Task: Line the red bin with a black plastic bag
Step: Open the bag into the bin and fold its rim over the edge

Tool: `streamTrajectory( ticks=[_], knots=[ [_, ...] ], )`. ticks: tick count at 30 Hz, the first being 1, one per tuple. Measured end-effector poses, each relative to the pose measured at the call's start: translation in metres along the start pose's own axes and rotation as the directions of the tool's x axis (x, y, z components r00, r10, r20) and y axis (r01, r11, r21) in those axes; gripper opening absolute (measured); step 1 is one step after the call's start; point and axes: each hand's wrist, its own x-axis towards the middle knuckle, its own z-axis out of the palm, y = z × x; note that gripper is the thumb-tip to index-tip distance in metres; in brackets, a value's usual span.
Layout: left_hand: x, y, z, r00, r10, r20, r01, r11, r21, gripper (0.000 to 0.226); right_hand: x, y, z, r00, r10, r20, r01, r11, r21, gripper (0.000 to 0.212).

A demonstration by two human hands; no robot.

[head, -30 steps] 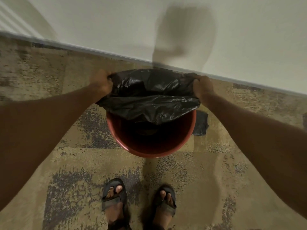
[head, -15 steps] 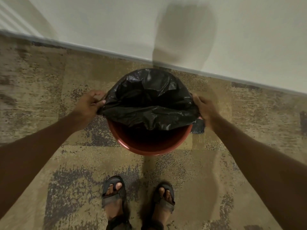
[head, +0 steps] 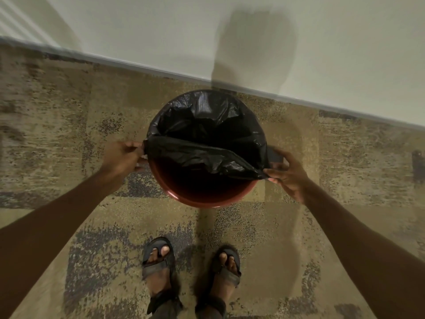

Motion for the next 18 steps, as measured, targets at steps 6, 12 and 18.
streamTrajectory(
  ticks=[6, 12, 18],
  knots=[
    [-0.003, 0.003, 0.003, 0.986, -0.169, -0.015, 0.167, 0.982, -0.086, 0.016, -0.012, 0.012, 0.008, 0.989, 0.130, -0.074, -0.135, 0.989, -0.067, 0.036],
    [-0.012, -0.005, -0.005, 0.975, -0.200, 0.099, 0.205, 0.978, -0.042, 0.033, -0.022, 0.029, 0.021, 0.983, 0.037, -0.179, -0.021, 0.996, 0.089, 0.031],
    [-0.022, -0.016, 0.000, 0.988, -0.157, -0.007, 0.154, 0.976, -0.157, 0.033, -0.028, 0.037, 0.033, 0.971, 0.055, -0.234, -0.026, 0.991, 0.128, 0.016]
  ],
)
